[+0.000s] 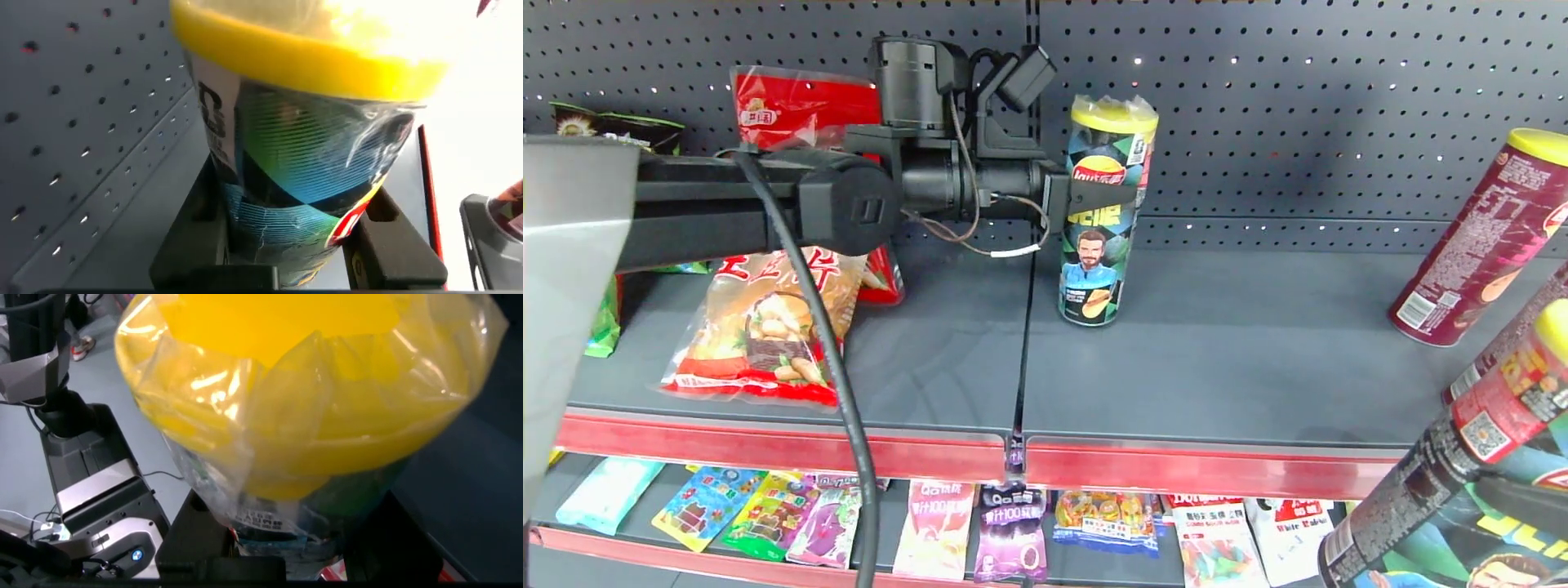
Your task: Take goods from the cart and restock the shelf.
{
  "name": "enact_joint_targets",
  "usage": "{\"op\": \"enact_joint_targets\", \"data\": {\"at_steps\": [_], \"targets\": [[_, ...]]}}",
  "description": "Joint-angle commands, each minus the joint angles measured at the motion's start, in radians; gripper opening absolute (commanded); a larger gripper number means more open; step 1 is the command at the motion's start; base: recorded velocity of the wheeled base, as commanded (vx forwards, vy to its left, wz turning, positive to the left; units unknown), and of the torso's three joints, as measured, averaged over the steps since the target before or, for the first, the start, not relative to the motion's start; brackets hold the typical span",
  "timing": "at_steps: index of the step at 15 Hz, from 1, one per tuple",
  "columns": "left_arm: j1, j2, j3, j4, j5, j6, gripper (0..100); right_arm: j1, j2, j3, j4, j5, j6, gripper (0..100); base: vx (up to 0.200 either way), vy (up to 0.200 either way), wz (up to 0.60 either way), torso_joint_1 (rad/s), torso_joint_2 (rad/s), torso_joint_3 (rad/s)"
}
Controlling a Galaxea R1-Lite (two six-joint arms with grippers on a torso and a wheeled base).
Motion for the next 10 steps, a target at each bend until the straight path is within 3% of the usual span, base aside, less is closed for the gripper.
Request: {"op": "enact_joint_targets", "data": {"at_steps": [1, 5, 10], "targets": [[-0.028, -0.106, 0.095, -0.002, 0.030, 0.000, 0, 0.001, 0.001, 0.001, -0.002, 0.001, -0.001, 0, 0.000, 0.000, 0.00, 0.000, 0.00, 0.000], [-0.066, -0.204, 0.272, -0.102, 0.099, 0.000, 0, 0.001, 0.001, -0.001, -0.005, 0.006, 0.000, 0, 0.000, 0.000, 0.00, 0.000, 0.00, 0.000], [-0.120, -0.332, 0.523, -0.237, 0.182, -0.051, 0, 0.002, -0.005, -0.001, -0.005, 0.006, 0.000, 0, 0.000, 0.000, 0.00, 0.000, 0.00, 0.000]]}}
